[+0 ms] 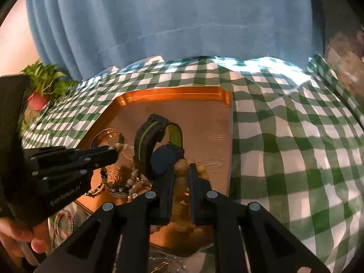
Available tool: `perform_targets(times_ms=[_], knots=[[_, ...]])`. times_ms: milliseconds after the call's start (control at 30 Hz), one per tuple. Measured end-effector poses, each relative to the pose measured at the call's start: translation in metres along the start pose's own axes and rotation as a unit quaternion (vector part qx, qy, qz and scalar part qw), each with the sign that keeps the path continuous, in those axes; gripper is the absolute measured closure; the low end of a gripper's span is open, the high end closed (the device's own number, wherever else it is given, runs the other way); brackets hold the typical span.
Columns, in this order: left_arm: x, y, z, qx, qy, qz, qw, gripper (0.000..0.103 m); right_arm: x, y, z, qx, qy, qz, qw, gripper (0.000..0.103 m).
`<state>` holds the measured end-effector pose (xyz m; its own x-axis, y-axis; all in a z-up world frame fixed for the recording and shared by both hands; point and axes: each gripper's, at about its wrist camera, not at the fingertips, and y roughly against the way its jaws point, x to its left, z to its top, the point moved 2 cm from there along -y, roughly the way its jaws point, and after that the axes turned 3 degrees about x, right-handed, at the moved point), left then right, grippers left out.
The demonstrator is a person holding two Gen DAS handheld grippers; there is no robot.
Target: Organize jewelry
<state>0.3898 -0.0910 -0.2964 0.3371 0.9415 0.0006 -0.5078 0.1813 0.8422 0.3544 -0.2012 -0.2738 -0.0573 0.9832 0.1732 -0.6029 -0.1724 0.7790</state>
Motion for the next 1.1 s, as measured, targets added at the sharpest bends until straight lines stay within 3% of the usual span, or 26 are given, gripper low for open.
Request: perform_targets(times_ms=[33,100,133,333,467,633,700,800,900,1000,1100], knots=[[0.002,0.004,-0.002,0.005,0.008,0.003,1.0,0.052,-0.002,0.001,-0.002,0.003,-0.009,0.002,1.0,0.085],[0.009,0.019,-0.007,-0.01,0.028,0.004,0.9995,0.016,-0.003,0.006,-0.004,0.002,-0.018,0.013,1.0,0.082],[0.013,0.029,-0.009,-0.025,0.039,0.005,0.9989,0.013,-0.002,0.012,-0.004,-0.006,-0.017,0.013,1.0,0.076],[0.031,0.084,-0.032,-0.041,0.077,-0.005,0.9962,0.013,0.002,0.062,-0.008,-0.043,-0.039,0.009,0.998,0.031],[0.048,0.122,-0.076,-0.049,0.103,-0.004,0.9934,0.012,0.006,0.107,-0.039,-0.064,-0.04,0.009,0.997,0.021],[0.052,0.146,-0.128,-0.058,0.066,0.033,0.9956,0.012,0.013,0.144,-0.084,-0.053,-0.01,-0.008,0.999,0.02],[0.058,0.154,-0.146,-0.071,0.073,0.04,0.994,0.012,0.015,0.156,-0.096,-0.063,-0.01,-0.011,0.998,0.02],[0.07,0.157,-0.167,-0.071,0.103,0.033,0.9916,0.012,0.015,0.169,-0.109,-0.091,-0.037,-0.018,0.995,0.02],[0.077,0.152,-0.182,-0.063,0.13,0.009,0.9894,0.012,0.015,0.167,-0.119,-0.089,-0.068,0.007,0.994,0.02],[0.075,0.142,-0.183,-0.055,0.127,0.001,0.9904,0.012,0.018,0.16,-0.127,-0.079,-0.066,0.011,0.995,0.021],[0.071,0.132,-0.175,-0.051,0.118,-0.006,0.9917,0.012,0.021,0.148,-0.129,-0.073,-0.047,0.013,0.996,0.038]])
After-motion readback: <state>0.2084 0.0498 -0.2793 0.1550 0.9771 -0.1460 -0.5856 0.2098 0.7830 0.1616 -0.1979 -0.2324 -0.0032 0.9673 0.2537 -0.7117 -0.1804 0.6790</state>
